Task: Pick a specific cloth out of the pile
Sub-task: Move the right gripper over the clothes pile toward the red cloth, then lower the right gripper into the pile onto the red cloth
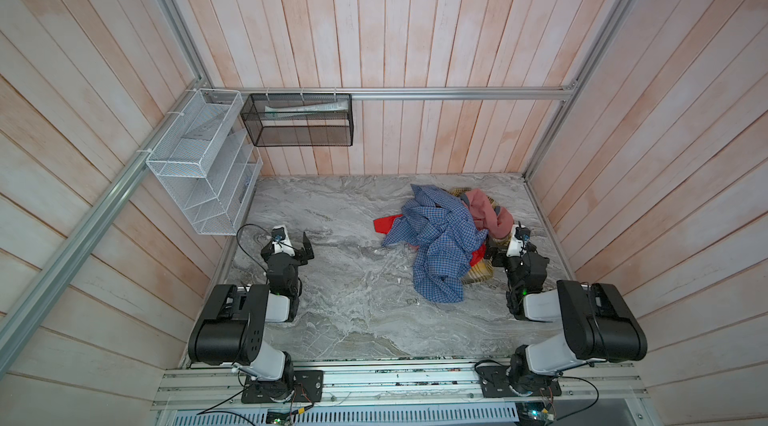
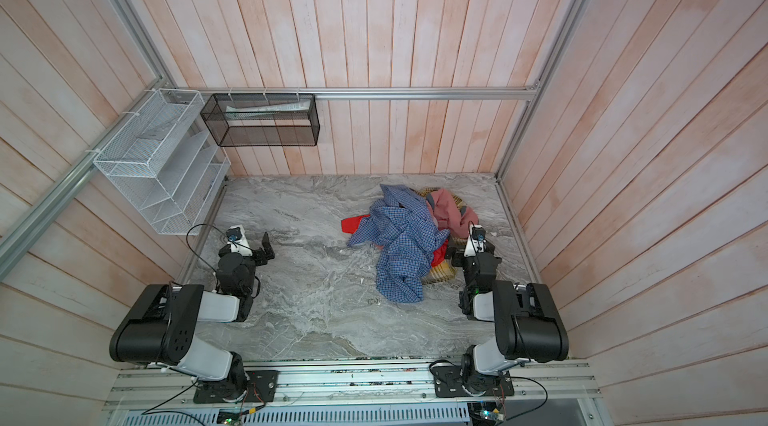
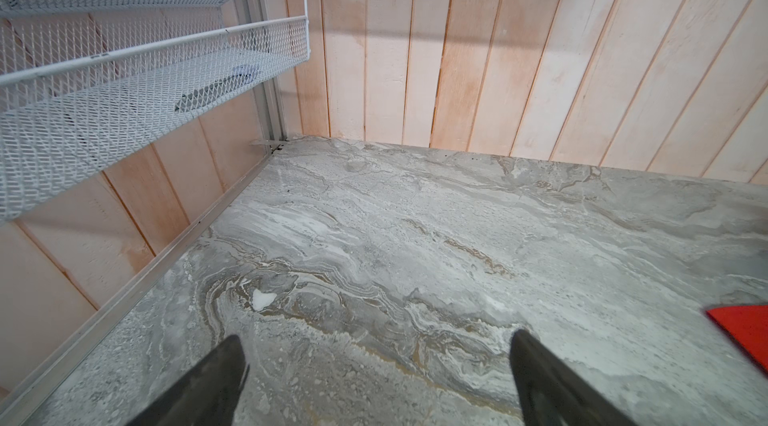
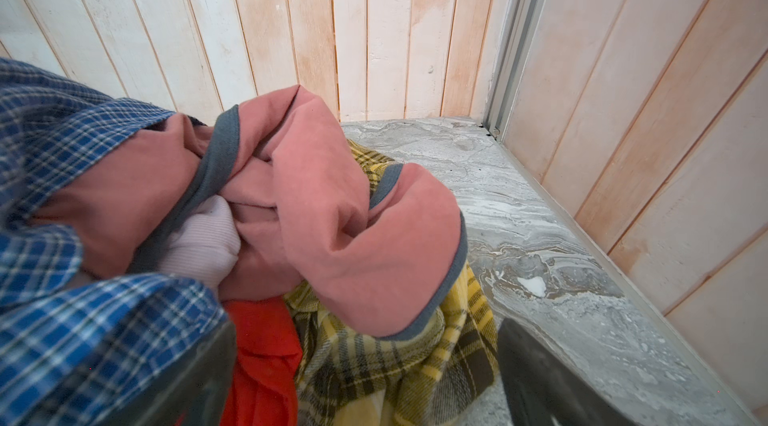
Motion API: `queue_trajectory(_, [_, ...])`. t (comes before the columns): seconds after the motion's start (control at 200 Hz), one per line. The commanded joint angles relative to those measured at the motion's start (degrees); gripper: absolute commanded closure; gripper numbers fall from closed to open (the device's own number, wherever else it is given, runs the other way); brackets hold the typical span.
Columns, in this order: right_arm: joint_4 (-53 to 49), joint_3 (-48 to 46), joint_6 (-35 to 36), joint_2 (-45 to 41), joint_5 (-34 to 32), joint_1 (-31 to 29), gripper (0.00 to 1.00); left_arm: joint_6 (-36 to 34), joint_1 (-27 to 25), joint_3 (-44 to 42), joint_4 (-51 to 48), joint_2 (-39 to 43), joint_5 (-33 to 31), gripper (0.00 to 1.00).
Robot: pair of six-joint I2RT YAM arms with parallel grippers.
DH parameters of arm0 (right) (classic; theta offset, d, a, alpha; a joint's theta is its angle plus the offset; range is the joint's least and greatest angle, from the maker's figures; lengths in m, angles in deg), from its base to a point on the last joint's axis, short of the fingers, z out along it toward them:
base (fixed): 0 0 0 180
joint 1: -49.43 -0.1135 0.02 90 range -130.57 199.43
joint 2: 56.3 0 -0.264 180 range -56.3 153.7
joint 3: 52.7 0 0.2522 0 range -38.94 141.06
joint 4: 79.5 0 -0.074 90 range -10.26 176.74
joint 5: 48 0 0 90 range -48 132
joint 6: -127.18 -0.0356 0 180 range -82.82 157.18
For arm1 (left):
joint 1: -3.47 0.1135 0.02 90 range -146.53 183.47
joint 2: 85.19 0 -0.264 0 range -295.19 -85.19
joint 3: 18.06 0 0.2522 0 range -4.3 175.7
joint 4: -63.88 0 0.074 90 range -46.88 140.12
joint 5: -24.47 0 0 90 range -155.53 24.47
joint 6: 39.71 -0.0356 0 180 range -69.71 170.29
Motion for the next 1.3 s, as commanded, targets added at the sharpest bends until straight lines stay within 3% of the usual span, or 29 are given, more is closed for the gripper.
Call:
queue_trajectory(0.0, [-0.18, 1.17, -1.65, -0.27, -2.18, 0.25, 0.02, 0.29, 0.03, 0.21, 0.63, 0.22, -0.28, 0.0])
queue_trajectory(0.07, [-2.77, 2.56, -3.2, -1.71, -4.4, 0.54, 0.02, 0.29, 0.03, 0.29, 0.69, 0.22, -0.27, 0.0])
queue_trajectory(0.205, [-33.57, 15.27, -7.92, -6.45, 0.3, 3.49, 0.02, 0.29, 0.03, 0.29, 0.63, 0.21, -0.18, 0.0])
queue_trajectory(0.28, [-40.73, 17.81, -9.25, -8.3, 0.01, 3.86, 0.02, 0.29, 0.02, 0.27, 0.63, 0.22, -0.18, 0.0])
queue_trajectory(0.415, [-43.96, 16.95, -13.36, -13.62, 0.21, 4.22, 0.02, 0.29, -0.02, 0.29, 0.64, 0.16, -0.27, 0.0])
queue_trajectory(0.535, [-50.61, 18.78, -15.25, -14.79, 5.95, 4.38, 0.07, 0.29, 0.03, 0.3, 0.7, 0.19, -0.2, 0.0])
queue_trajectory(0.66, [-58.0, 22.17, -15.99, -11.59, 14.76, 4.38, 0.18, 0.29, 0.05, 0.28, 0.68, 0.2, -0.18, 0.0])
queue_trajectory(0.775, [-58.91, 22.37, -16.1, -8.43, 20.58, 4.36, 0.29, -0.06, 0.04, 0.33, 1.56, 0.45, -0.36, 0.0])
queue_trajectory(0.84, [-59.0, 22.19, -16.23, -7.61, 21.97, 4.42, 0.34, -0.41, -0.15, 3.16, -7.12, 4.02, 0.16, 0.0])
queue_trajectory(0.915, [-58.8, 22.18, -15.95, -7.34, 22.47, 4.38, 0.35, 1.24, -0.24, 9.88, -24.49, 8.95, -1.31, 0.0])
queue_trajectory(0.965, [-58.41, 22.2, -15.95, -7.05, 23.0, 4.39, 0.38, 5.51, -0.24, 12.94, -31.51, 11.43, -2.1, 0.0])
queue_trajectory(1.105, [-61.58, 24.03, -14.11, -4.87, 23.1, 3.64, 0.5, 12.31, -1.07, 12.72, -35.74, 18.29, 2.38, 0.0])
queue_trajectory(1.296, [-62.92, 22.71, -13.42, -5.78, 21.41, 3.39, 0.51, 16.58, -6.13, 8.93, -39.65, 26.2, 3.24, 0.0])
